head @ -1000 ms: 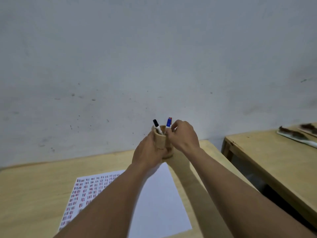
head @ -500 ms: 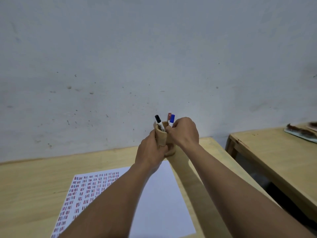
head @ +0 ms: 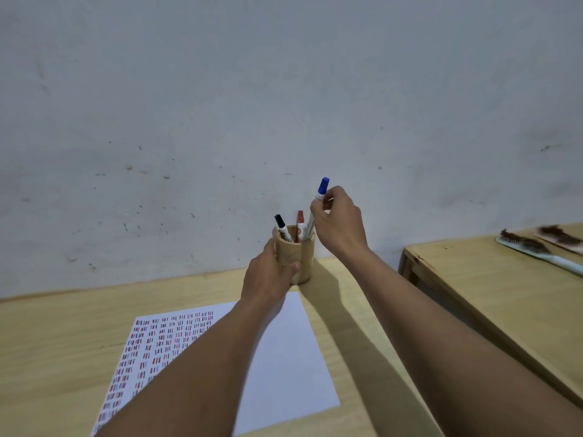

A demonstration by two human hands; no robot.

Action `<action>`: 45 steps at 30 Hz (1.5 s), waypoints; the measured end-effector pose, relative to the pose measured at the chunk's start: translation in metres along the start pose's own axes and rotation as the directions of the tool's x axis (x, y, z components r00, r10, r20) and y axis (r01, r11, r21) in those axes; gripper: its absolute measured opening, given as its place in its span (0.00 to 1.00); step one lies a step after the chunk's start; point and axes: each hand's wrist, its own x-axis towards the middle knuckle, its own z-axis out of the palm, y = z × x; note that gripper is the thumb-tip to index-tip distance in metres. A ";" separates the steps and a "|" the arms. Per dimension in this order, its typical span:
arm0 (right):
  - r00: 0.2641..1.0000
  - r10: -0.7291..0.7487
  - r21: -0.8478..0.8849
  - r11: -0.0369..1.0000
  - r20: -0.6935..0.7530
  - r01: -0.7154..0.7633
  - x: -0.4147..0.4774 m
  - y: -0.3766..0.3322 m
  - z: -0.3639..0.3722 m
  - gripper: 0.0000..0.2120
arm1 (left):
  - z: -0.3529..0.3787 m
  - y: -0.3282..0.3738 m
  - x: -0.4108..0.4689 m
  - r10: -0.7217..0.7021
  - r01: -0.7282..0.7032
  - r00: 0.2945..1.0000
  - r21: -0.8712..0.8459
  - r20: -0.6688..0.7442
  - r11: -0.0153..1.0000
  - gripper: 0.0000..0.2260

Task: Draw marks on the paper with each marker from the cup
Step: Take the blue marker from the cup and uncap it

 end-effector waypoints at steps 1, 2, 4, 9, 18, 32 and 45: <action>1.000 -0.016 0.029 0.999 -0.005 0.016 -0.002 -0.007 -0.004 0.09 | -0.004 0.003 -0.001 0.001 -0.001 1.000 0.013 -0.003 1.000 0.21; 0.999 -0.033 0.056 0.998 -0.005 0.033 -0.004 -0.013 -0.008 0.08 | -0.008 0.008 -0.003 -0.006 0.006 1.000 0.033 -0.008 0.999 0.22; 0.998 -0.061 0.095 0.994 0.017 0.059 -0.009 -0.023 -0.013 0.06 | -0.016 0.016 -0.006 -0.019 0.023 0.999 0.067 -0.047 0.997 0.24; 0.984 -0.141 -0.039 0.989 0.111 0.146 -0.027 -0.034 -0.016 0.09 | -0.040 0.040 -0.019 0.011 -0.020 0.984 -0.049 -0.178 0.999 0.19; 0.949 -0.154 -0.306 0.922 0.274 0.238 -0.073 -0.039 -0.018 0.12 | -0.082 0.074 -0.061 0.097 -0.137 0.974 -0.192 -0.205 0.972 0.13; 0.803 0.386 0.570 0.566 0.454 -0.595 -0.161 -0.064 0.009 0.16 | -0.104 0.041 -0.108 -0.011 -0.071 0.976 -0.371 -0.215 0.926 0.02; 0.823 0.298 0.799 0.231 0.485 -0.555 -0.174 -0.077 0.060 0.08 | -0.151 0.005 -0.117 -0.088 0.007 0.970 -0.337 -0.227 0.941 0.09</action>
